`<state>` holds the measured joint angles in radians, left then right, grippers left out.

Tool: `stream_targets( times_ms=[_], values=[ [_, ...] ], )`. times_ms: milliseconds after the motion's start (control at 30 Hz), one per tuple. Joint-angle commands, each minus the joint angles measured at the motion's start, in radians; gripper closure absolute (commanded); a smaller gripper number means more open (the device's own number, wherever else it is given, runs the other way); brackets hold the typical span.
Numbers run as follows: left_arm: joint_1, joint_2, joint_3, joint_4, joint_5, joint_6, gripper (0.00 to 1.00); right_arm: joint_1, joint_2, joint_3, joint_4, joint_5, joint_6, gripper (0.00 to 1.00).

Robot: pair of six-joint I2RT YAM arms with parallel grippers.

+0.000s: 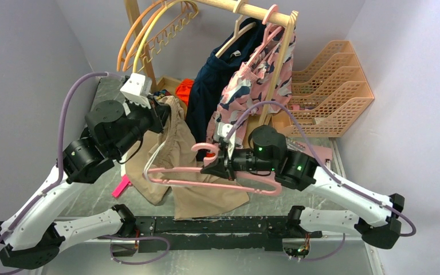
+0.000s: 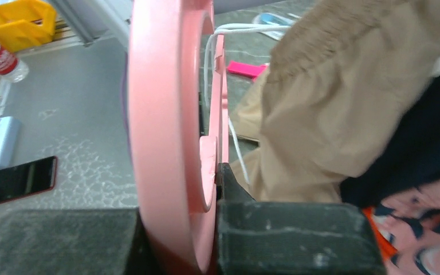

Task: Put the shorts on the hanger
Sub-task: Hang the shorts on the hanger.

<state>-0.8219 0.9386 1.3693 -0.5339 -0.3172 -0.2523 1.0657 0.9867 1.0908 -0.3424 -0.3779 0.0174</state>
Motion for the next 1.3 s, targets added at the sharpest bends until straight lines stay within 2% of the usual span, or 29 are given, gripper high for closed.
stream_targets(
  times_ms=[0,200,333,600,733,900,1100,1167,1267],
  values=[
    [-0.003,0.017,0.008,0.074,0.032,-0.013,0.93,0.089,0.047,-0.016,0.114,-0.023,0.038,1.00],
    [-0.003,0.036,0.033,0.090,0.035,-0.008,0.93,0.196,0.122,-0.056,0.165,0.031,0.053,1.00],
    [-0.003,0.057,0.071,0.094,0.035,-0.004,0.93,0.237,0.139,-0.067,0.125,0.102,0.034,1.00],
    [-0.003,0.091,0.148,0.071,0.020,-0.003,0.93,0.238,-0.038,-0.057,-0.014,0.305,-0.015,1.00],
    [-0.003,0.108,0.165,0.021,-0.056,-0.035,0.93,0.239,-0.133,-0.070,-0.019,0.366,0.015,1.00],
    [-0.003,0.132,0.193,-0.019,-0.120,-0.095,0.93,0.239,-0.110,-0.097,-0.042,0.396,0.030,1.00],
    [-0.004,0.133,0.210,-0.019,-0.125,-0.105,0.93,0.245,-0.044,-0.140,0.003,0.446,0.020,1.00],
    [-0.004,0.129,0.213,-0.020,-0.123,-0.105,0.93,0.246,-0.029,-0.143,0.012,0.501,0.014,1.00],
    [-0.004,0.124,0.219,-0.023,-0.122,-0.105,0.93,0.247,-0.013,-0.144,0.024,0.692,0.038,1.00]
  ],
)
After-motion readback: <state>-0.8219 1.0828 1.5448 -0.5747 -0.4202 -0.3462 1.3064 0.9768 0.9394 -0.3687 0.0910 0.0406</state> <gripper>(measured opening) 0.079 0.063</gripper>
